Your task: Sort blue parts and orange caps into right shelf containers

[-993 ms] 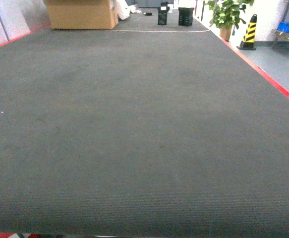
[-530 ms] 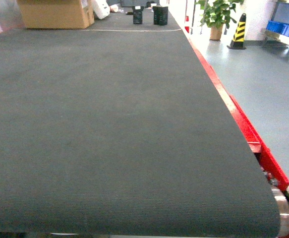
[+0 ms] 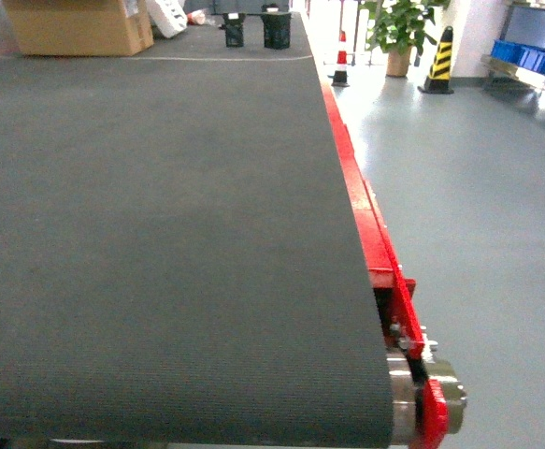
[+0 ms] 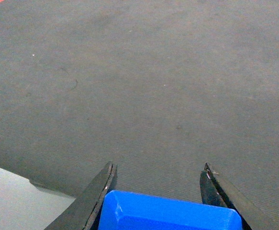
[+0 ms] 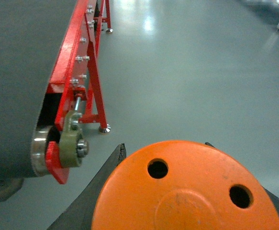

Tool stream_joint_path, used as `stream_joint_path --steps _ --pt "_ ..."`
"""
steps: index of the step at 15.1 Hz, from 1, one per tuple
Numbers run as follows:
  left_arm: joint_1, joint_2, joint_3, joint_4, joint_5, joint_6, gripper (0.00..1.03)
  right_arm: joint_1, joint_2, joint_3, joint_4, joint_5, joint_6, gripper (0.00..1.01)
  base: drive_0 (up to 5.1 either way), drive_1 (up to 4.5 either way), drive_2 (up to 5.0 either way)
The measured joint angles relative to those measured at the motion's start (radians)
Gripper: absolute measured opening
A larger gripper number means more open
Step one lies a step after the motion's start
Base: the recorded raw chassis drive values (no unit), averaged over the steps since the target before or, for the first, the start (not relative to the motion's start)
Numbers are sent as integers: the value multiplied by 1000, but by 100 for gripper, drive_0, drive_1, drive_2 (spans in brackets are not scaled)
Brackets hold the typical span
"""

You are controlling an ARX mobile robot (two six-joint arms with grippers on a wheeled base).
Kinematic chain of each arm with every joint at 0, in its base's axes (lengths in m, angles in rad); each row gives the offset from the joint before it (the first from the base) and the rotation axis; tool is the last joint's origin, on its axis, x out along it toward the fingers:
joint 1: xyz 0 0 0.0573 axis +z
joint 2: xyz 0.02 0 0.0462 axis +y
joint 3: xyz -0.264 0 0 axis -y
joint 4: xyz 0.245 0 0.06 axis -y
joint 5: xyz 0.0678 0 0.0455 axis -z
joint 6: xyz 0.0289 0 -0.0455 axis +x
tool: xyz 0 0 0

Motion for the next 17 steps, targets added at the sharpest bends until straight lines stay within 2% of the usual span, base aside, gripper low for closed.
stream_joint_path --steps 17 --pt "-1 1 0 -1 1 0 46 0 0 0 0 0 0 43 508 -238 -238"
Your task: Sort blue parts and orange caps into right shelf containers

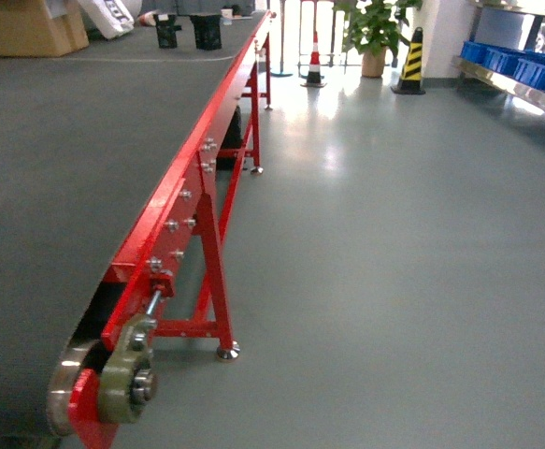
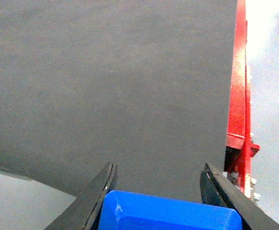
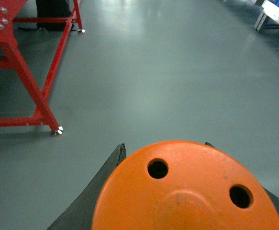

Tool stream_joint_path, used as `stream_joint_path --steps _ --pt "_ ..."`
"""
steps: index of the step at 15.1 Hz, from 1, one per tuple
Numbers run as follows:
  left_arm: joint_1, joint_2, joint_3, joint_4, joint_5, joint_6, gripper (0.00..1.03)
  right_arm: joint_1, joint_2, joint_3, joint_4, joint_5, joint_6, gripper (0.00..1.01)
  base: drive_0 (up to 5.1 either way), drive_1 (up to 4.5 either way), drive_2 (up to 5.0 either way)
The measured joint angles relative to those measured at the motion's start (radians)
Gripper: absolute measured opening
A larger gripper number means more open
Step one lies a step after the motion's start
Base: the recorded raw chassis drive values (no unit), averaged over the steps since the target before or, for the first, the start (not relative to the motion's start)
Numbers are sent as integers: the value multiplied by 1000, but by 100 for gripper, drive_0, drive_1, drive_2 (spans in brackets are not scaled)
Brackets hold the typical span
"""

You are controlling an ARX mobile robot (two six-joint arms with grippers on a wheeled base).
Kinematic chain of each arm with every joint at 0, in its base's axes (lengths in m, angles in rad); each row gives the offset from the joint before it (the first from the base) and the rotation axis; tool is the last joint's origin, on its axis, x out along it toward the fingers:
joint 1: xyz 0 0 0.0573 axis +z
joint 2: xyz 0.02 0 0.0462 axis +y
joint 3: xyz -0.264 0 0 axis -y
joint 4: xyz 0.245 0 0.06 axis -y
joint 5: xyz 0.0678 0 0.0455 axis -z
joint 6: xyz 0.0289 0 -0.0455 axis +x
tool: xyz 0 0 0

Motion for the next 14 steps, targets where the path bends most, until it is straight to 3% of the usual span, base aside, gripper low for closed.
stream_joint_path --steps 14 --pt "0 0 0 0 -1 0 46 0 0 0 3 0 0 43 499 -247 -247"
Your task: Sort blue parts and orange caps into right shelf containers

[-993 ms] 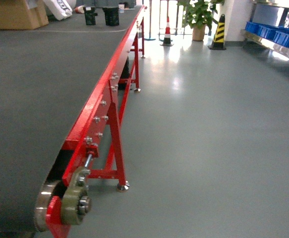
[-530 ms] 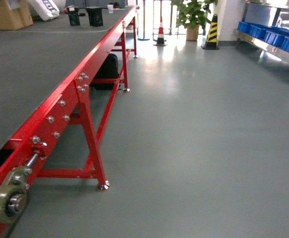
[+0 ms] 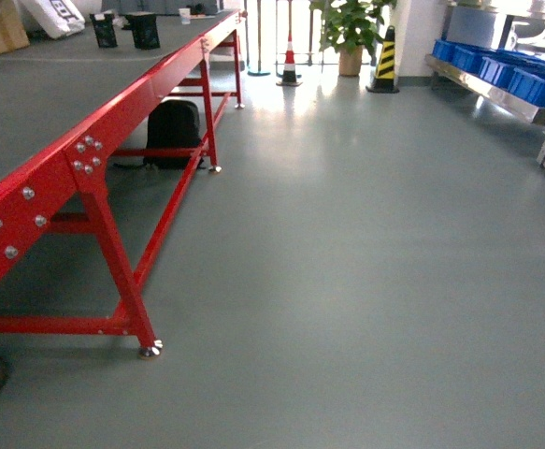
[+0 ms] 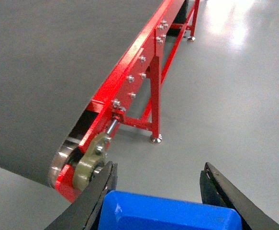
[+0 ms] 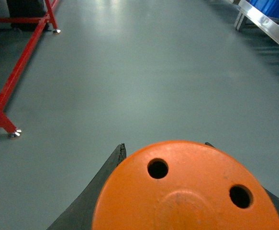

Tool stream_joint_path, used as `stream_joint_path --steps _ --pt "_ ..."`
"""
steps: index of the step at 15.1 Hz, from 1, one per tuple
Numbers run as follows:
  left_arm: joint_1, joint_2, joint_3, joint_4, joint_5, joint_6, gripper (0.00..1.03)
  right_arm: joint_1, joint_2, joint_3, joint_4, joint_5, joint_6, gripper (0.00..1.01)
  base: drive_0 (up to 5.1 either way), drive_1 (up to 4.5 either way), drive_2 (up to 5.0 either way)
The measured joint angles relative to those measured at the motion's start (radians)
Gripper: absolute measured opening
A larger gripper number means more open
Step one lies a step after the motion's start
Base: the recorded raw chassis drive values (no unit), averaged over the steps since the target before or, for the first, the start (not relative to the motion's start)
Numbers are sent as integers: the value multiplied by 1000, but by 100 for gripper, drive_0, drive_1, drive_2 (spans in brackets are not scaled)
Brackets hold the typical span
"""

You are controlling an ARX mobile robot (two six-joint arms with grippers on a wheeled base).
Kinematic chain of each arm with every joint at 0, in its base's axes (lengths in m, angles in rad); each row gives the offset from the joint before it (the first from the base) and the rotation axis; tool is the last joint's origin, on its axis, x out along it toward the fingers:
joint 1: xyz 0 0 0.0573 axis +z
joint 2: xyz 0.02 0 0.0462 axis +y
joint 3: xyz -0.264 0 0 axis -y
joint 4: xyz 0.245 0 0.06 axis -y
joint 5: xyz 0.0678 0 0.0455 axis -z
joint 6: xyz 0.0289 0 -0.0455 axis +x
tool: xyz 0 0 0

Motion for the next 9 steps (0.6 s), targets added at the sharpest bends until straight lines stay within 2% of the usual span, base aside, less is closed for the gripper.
stream_joint_path --steps 9 --pt "0 -4 0 0 0 0 46 0 0 0 -3 0 0 43 511 -234 -234"
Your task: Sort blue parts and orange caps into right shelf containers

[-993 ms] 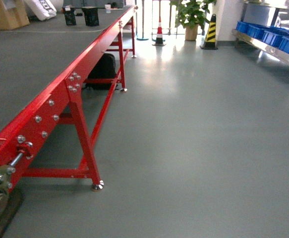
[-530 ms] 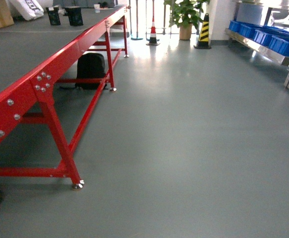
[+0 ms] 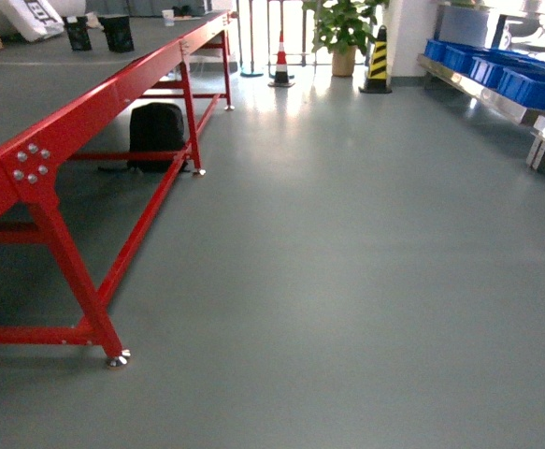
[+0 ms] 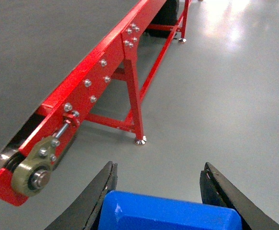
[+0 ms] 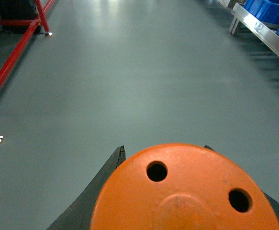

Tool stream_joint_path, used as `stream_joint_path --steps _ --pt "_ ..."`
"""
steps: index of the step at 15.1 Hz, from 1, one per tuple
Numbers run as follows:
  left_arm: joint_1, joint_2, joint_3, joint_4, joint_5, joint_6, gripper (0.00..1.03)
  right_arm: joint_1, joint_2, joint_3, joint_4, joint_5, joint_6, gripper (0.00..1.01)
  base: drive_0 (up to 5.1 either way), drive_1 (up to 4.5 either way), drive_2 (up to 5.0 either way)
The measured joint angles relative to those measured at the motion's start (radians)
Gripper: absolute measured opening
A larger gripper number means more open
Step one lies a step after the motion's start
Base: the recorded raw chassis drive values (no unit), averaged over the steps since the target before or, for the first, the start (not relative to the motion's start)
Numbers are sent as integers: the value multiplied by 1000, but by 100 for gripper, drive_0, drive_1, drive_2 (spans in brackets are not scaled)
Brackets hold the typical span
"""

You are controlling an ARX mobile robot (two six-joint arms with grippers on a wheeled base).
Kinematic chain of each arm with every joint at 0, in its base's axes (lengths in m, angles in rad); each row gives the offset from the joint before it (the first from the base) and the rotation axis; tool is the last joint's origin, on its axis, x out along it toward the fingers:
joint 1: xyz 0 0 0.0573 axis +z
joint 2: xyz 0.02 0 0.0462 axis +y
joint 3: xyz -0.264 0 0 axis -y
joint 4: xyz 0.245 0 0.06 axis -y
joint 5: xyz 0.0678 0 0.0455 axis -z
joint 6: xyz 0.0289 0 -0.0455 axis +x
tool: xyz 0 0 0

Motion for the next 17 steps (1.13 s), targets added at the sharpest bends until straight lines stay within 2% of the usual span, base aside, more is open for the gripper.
stream_joint_path --steps 3,17 --pt "0 0 0 1 0 0 46 0 -1 0 0 1 0 43 511 -234 -234" --pt "-1 2 0 2 0 0 45 0 -2 0 -1 0 0 43 9 421 -402"
